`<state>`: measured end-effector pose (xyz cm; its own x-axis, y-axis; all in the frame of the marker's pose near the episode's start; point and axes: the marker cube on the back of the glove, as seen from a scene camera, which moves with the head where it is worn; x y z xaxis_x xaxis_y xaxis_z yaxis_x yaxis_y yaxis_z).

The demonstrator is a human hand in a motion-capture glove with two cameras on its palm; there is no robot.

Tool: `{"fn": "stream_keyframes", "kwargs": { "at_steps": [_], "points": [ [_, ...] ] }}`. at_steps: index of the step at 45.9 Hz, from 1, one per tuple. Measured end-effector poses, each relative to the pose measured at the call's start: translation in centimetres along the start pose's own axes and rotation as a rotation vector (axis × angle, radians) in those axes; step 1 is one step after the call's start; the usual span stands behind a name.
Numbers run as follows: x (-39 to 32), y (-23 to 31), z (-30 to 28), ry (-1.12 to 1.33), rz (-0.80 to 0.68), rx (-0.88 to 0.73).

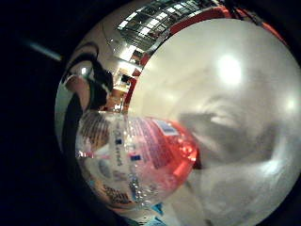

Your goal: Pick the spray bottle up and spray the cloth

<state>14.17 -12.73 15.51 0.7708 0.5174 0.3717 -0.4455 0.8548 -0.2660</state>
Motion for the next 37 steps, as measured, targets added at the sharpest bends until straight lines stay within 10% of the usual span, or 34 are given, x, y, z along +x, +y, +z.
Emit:
{"fn": "stream_keyframes", "kwargs": {
  "at_steps": [14, 37],
  "points": [
    [-3.1, -0.4, 3.6, 0.215, -0.092, -0.155],
    [-18.9, 4.4, 4.5, 1.455, -0.593, -0.381]
  ]
}}
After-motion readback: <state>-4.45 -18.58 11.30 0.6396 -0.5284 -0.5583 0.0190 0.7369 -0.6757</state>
